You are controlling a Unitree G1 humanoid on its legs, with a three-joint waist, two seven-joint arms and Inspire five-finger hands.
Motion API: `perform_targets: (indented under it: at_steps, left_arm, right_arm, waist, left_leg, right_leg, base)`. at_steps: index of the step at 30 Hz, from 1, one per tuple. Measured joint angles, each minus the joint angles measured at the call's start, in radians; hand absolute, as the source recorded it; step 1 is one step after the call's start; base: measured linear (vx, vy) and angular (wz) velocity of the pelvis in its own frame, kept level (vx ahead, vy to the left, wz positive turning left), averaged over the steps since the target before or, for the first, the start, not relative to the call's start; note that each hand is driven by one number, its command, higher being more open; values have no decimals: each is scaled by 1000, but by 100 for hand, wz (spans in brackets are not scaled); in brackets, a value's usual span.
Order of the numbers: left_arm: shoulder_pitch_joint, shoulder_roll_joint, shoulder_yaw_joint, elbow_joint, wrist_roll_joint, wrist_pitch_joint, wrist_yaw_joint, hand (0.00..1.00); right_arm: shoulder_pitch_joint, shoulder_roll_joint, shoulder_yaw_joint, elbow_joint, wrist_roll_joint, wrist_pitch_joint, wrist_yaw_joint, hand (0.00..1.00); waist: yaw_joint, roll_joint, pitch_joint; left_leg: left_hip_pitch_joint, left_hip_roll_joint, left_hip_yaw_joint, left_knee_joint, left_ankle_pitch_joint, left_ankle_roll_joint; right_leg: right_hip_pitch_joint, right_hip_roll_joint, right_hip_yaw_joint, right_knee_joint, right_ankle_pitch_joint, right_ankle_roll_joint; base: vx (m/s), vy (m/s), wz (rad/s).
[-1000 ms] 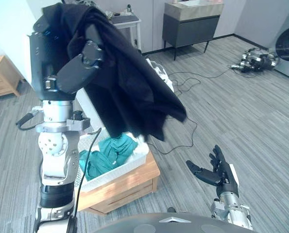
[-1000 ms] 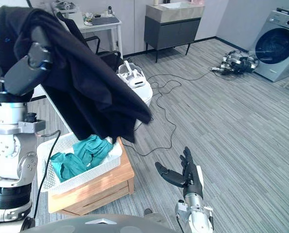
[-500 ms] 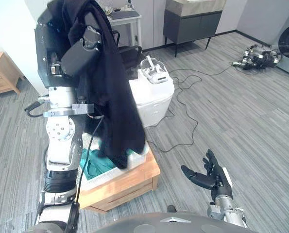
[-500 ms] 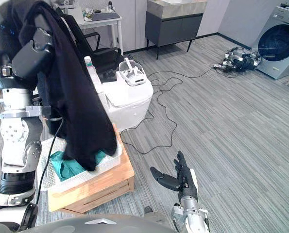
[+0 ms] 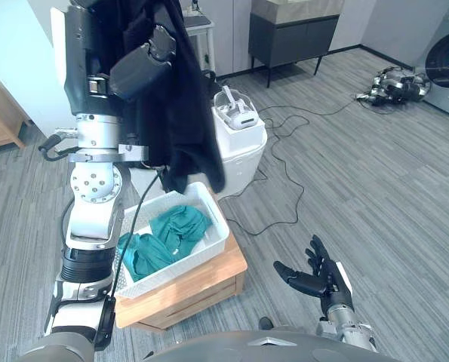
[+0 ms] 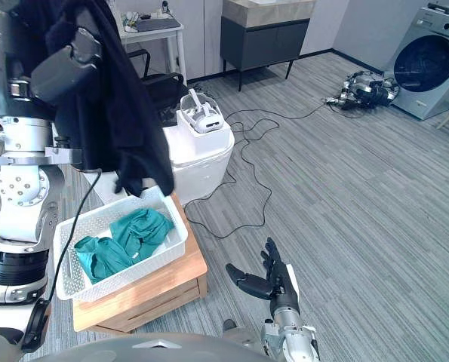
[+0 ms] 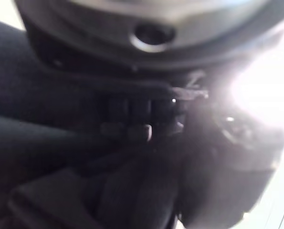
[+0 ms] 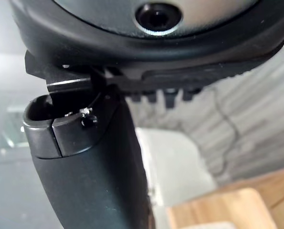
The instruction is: Tidy up the quilt and then pick up the clothes from the bed and put them into the laundry hamper
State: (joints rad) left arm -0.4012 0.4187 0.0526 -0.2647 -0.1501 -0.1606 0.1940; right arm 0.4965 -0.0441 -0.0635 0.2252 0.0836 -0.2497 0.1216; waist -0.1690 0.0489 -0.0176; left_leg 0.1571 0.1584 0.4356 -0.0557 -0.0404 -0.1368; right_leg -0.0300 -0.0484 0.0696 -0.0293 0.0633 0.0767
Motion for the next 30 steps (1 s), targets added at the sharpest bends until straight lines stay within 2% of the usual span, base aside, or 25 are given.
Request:
perform_targets:
  at_steps: [14, 21, 30]
  left_arm:
    - [25, 0, 5, 85, 53, 14, 27, 0]
    - [129, 13, 17, 164, 82, 11, 28, 0]
    - [305, -34, 36, 202, 177, -7, -10, 0]
  right_arm:
    - [20, -2, 35, 59, 0, 15, 19, 100]
    - [20, -36, 23, 236, -41, 26, -4, 100]
    - [-23, 11, -48, 417, -37, 14, -40, 100]
  waist:
    - [2, -8, 21]
    - [2, -15, 25]
    - [12, -56, 20]
  left_leg:
    - [-9, 0, -22, -2, 0, 1]
    - [-9, 0, -29, 0, -1, 1]
    - [-5, 0, -30, 2, -2, 2]
  right_leg:
    - [5, -2, -16, -7, 0, 0]
    - [16, -4, -15, -20, 0, -1]
    - [17, -4, -20, -15, -4, -6]
  base:
    - [1, -1, 3]
    - [-8, -1, 2]
    - [0, 0, 0]
